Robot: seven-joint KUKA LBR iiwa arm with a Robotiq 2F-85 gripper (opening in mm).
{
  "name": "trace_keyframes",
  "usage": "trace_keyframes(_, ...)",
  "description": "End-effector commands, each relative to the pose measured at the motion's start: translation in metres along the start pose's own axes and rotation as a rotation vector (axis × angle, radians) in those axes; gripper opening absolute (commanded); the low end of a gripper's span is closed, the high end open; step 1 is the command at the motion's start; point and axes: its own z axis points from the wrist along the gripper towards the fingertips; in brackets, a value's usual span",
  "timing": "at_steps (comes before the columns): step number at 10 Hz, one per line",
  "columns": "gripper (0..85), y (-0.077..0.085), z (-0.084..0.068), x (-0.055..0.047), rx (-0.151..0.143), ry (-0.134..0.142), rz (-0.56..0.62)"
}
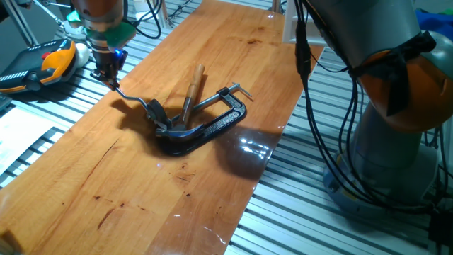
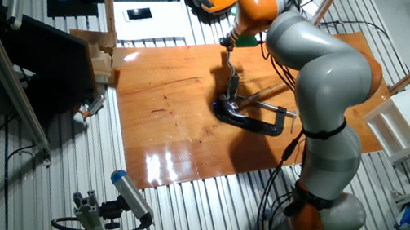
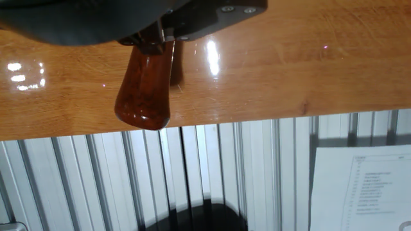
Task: Push down the lever
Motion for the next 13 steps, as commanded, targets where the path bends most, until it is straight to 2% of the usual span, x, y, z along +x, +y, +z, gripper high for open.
trace_keyframes(1,0.0,0.0,0.003,0.0,-0.001,0.0,0.002)
trace_keyframes(4,0.0,0.001,0.006,0.0,-0.002,0.024,0.014)
trace_keyframes(9,0.0,0.0,0.017,-0.001,-0.008,0.046,0.025)
trace_keyframes(13,0.0,0.0,0.029,-0.001,-0.02,0.102,0.049)
